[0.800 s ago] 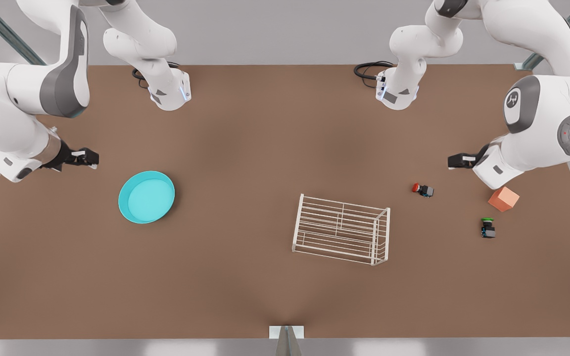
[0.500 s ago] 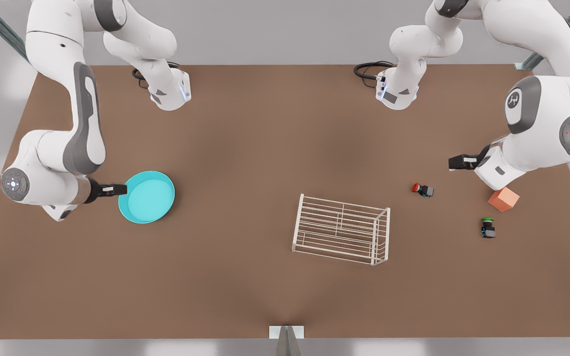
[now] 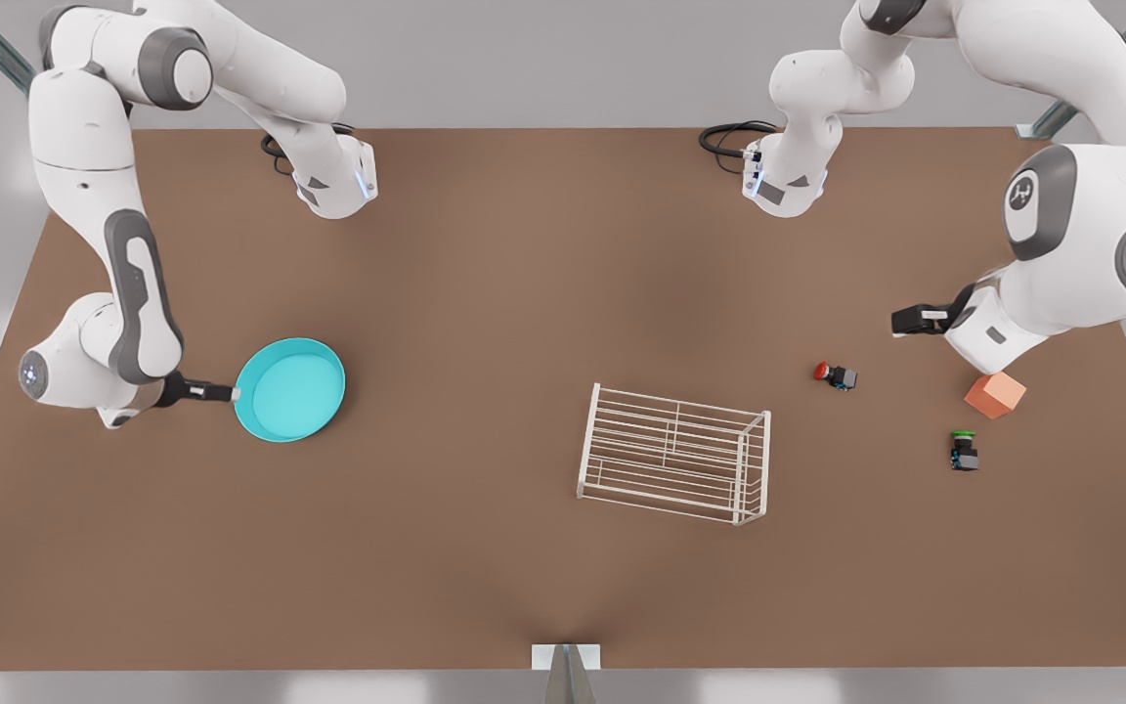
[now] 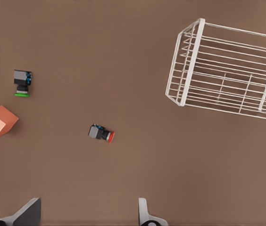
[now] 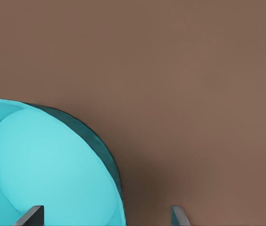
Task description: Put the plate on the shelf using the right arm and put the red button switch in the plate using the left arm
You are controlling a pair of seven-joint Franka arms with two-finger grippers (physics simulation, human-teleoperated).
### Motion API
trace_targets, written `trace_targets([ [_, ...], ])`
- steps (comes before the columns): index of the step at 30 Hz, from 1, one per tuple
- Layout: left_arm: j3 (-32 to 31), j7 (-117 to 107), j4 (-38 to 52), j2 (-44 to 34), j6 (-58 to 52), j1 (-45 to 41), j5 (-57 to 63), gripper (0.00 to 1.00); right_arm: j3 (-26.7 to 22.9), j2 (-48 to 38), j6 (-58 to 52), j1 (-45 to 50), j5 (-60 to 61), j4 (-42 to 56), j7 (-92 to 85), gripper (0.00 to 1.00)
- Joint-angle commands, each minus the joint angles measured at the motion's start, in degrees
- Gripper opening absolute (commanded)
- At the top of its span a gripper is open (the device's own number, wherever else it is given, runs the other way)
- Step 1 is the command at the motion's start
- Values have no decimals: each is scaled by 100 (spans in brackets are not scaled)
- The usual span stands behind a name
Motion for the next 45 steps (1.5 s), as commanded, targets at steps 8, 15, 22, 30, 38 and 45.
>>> trace_targets([
  [8,-17,-87,2,11,-115,-11,9,100,36,22,1147,155,393,-454,-1136,100],
  [15,18,-87,2,73,123,244,62,100,27,154,1156,199,375,-472,-1303,97],
  [22,-17,-79,11,37,9,244,45,100,27,154,1112,217,331,-472,-1329,48],
  [30,-17,-79,2,37,-44,244,36,100,36,-65,910,217,331,-393,-1620,21],
  [38,-17,-96,2,37,-53,244,27,100,422,-109,-496,788,384,1057,-1505,21],
  [45,-17,-114,2,37,-194,218,53,100,1170,145,-637,1921,973,2349,41,21],
])
